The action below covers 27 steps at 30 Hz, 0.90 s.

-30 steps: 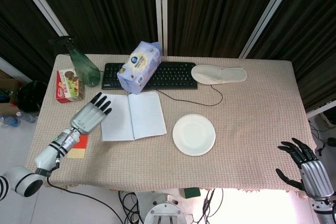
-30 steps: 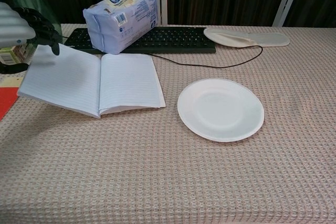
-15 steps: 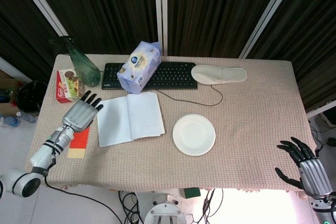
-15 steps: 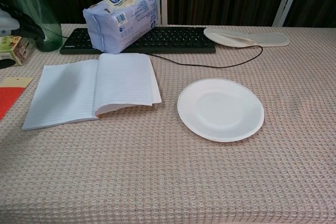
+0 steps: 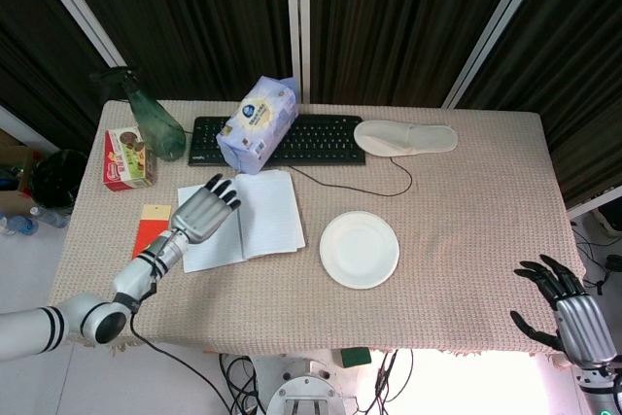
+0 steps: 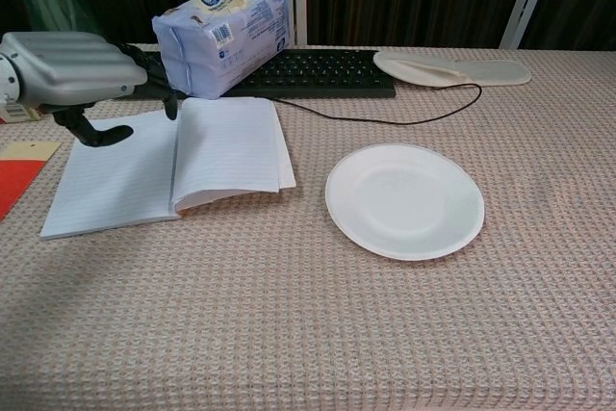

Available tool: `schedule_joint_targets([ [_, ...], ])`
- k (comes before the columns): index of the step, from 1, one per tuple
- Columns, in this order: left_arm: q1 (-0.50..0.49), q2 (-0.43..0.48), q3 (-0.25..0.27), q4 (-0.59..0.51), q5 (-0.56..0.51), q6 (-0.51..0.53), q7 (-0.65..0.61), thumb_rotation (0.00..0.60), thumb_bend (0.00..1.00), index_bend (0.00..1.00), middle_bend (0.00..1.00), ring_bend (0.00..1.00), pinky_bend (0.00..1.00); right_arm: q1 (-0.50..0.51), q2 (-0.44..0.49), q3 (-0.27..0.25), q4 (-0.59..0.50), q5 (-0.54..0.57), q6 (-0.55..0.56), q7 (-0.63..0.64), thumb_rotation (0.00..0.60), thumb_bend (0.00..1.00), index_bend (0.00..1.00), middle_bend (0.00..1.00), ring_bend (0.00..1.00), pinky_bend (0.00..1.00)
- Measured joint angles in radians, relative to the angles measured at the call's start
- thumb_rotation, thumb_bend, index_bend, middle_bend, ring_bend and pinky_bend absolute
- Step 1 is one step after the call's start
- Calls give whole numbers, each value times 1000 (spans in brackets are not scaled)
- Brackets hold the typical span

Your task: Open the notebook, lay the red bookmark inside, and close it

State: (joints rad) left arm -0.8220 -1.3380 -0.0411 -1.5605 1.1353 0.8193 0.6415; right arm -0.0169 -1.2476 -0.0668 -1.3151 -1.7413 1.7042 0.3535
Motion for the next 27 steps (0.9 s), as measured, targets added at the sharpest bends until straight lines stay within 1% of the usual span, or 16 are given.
schedule_joint_targets([
  [3, -19, -15, 4, 4, -81, -3, 90, 600, 493, 307, 205, 90, 86, -1, 0, 1, 4, 4, -1, 4, 600, 207, 286, 207, 101, 187],
  [7, -39, -34, 15, 3, -211, 12, 200, 600, 493, 315, 201, 90, 86, 2, -4, 0, 6, 2, -8, 3, 600, 207, 286, 207, 101, 187],
  [11, -64, -60, 25, 1, -293, 14, 229, 600, 496, 315, 190, 90, 86, 6, -7, 0, 5, 2, -14, -2, 600, 206, 286, 206, 101, 187],
  [15, -79, -79, 32, 0, -285, 7, 215, 600, 496, 315, 178, 90, 86, 5, -4, 0, 0, 2, -13, -8, 600, 207, 286, 207, 100, 187],
  [27, -95, -100, 60, -51, -183, 22, 173, 600, 496, 315, 169, 90, 86, 3, -2, 0, -6, 5, -13, -13, 600, 207, 286, 207, 101, 187],
])
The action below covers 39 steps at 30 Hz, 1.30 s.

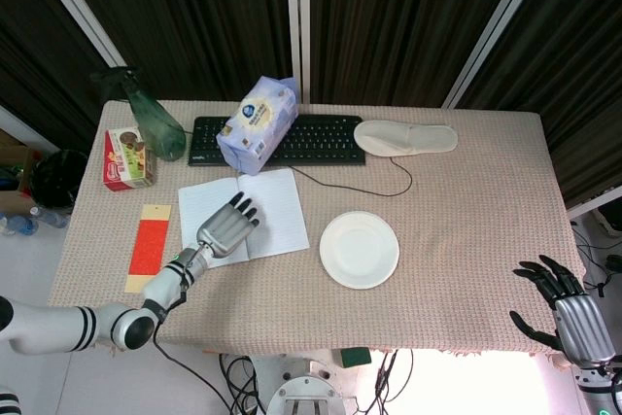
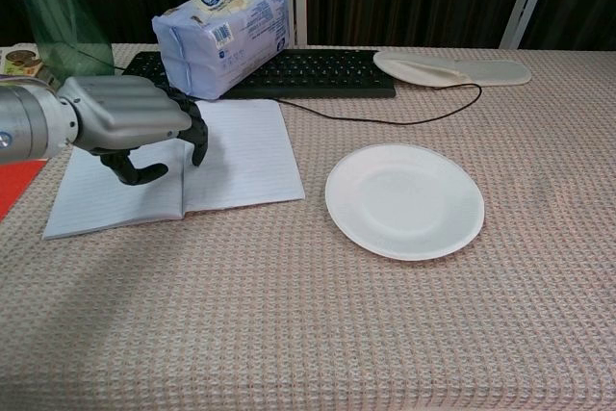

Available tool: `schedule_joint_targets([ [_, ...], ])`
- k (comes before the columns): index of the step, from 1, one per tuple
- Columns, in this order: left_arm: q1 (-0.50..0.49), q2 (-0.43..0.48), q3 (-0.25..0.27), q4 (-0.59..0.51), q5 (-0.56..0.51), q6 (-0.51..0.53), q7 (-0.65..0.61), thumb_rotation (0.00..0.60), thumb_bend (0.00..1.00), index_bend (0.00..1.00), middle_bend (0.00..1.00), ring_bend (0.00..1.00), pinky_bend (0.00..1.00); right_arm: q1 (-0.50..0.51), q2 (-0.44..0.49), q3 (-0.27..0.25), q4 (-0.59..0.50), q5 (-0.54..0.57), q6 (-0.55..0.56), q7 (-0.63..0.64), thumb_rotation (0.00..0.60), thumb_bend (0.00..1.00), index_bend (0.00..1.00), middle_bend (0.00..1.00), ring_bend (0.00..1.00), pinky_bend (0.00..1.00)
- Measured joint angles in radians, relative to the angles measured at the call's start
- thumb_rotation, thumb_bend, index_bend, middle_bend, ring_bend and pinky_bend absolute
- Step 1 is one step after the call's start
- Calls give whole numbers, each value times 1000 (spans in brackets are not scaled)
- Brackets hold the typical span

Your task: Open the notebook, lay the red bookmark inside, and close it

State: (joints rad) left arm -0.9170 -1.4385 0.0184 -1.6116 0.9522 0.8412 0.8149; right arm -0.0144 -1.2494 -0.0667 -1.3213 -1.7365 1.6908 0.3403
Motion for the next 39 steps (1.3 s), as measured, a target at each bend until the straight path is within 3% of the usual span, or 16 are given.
schedule_joint_targets([
  [9, -3, 4, -2, -10, 32, 23, -39, 600, 496, 316, 167, 90, 86, -3, 6, 3, -1, 5, 5, 6, 600, 207, 286, 207, 100, 187],
  [15, 65, 94, 1, -56, 80, 114, -128, 600, 487, 312, 167, 89, 86, 6, 7, 5, 1, 1, -2, 9, 600, 207, 286, 207, 101, 187],
  [22, 157, 177, 90, -12, 168, 173, -152, 600, 226, 283, 109, 79, 83, 20, 3, 5, 0, -8, -17, 6, 600, 207, 286, 207, 100, 187],
  [28, 213, 195, 175, 110, 326, 191, -165, 600, 193, 253, 37, 37, 78, 29, 4, 4, -14, -19, -22, -12, 600, 207, 286, 207, 101, 187],
  [39, 280, 202, 253, 294, 560, 211, -268, 600, 146, 208, 1, 21, 77, 30, 12, 1, -42, -23, -21, -40, 600, 207, 286, 207, 100, 187],
])
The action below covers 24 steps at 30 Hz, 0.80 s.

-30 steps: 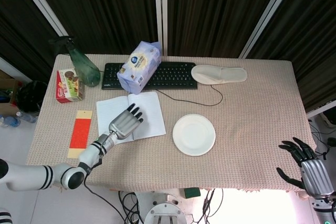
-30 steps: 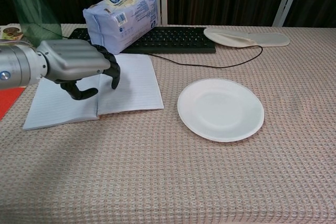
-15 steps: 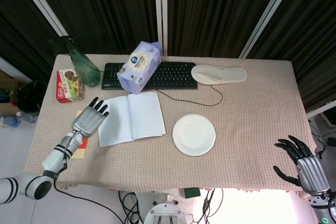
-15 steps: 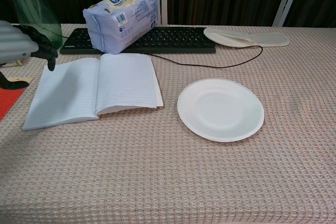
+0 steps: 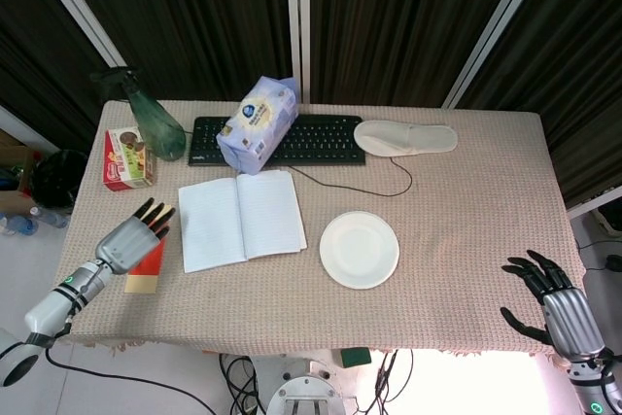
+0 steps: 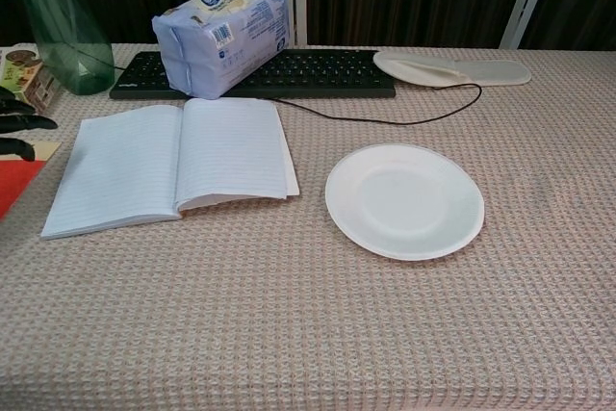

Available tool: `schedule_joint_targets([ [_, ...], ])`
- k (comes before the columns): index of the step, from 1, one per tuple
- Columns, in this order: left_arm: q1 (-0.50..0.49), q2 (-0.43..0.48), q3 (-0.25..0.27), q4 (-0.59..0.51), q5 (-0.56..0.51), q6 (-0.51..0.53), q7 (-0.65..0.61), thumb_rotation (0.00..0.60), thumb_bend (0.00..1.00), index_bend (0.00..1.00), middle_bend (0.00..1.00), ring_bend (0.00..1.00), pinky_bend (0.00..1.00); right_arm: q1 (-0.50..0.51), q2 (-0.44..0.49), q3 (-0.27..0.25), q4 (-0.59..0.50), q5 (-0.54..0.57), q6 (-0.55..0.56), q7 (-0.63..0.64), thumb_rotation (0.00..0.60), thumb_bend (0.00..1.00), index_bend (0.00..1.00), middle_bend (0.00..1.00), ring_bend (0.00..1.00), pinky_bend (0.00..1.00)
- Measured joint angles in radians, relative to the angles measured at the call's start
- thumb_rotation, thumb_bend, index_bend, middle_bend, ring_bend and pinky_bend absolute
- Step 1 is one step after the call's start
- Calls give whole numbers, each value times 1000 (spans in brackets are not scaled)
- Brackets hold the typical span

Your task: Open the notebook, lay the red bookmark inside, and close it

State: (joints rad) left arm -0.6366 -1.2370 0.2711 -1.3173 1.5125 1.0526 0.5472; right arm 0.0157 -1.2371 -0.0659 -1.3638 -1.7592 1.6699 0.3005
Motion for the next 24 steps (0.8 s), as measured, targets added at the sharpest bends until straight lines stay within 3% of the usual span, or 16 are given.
schedule_joint_targets([
  [4, 7, -2, 5, 13, 29, -22, -21, 600, 145, 204, 0, 16, 78, 1, -4, 0, 3, 1, -2, 2, 600, 207, 286, 206, 101, 188],
  [9, 10, -1, -24, -13, 21, -45, -41, 600, 144, 204, 0, 16, 78, 6, -7, 0, 5, 0, -7, 3, 600, 207, 287, 207, 100, 188],
  [24, -19, 17, -85, -71, -51, -180, 44, 600, 144, 204, 0, 11, 78, 0, -7, -1, 5, 6, 0, 3, 600, 207, 287, 206, 101, 188],
])
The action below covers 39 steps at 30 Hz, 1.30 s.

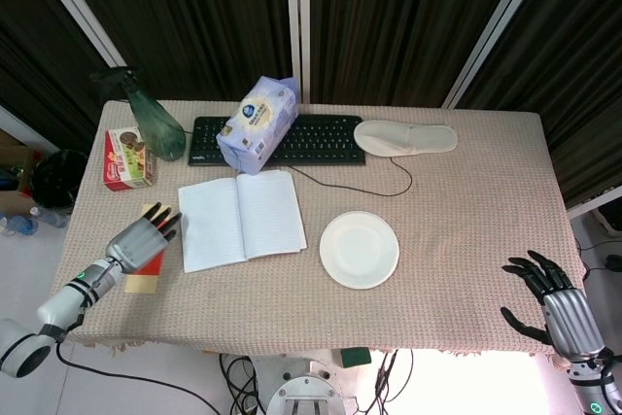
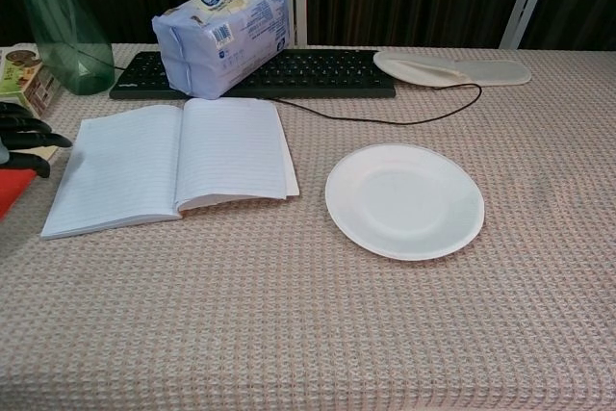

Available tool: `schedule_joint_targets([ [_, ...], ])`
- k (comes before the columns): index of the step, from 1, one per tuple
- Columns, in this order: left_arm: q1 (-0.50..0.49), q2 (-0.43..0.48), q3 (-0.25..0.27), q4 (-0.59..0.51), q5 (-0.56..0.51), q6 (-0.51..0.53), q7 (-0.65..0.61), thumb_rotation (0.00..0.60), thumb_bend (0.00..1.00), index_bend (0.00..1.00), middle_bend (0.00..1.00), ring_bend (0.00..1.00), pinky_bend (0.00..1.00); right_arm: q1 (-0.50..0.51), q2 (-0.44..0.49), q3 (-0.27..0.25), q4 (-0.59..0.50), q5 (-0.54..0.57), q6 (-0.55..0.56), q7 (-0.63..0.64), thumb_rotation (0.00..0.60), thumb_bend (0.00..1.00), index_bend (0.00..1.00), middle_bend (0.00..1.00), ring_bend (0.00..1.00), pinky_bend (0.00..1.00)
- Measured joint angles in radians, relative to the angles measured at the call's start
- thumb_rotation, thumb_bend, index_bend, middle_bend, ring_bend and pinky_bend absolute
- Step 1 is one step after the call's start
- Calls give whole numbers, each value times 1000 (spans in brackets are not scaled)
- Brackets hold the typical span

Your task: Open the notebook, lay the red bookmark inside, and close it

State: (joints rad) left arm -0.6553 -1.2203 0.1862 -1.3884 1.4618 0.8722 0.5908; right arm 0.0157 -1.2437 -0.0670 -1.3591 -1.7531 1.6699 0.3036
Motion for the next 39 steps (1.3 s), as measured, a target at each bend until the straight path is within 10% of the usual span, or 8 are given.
schedule_joint_targets([
  [20, 49, 33, -58, -2, -248, -49, 40, 600, 146, 211, 0, 11, 80, 1, 2, -2, -8, -9, 5, -5, 600, 207, 287, 206, 100, 189],
  [39, 155, -36, -29, 255, 110, 187, -498, 600, 51, 204, 0, 11, 83, 7, 17, -7, -45, -28, 7, -30, 600, 207, 295, 207, 101, 189],
])
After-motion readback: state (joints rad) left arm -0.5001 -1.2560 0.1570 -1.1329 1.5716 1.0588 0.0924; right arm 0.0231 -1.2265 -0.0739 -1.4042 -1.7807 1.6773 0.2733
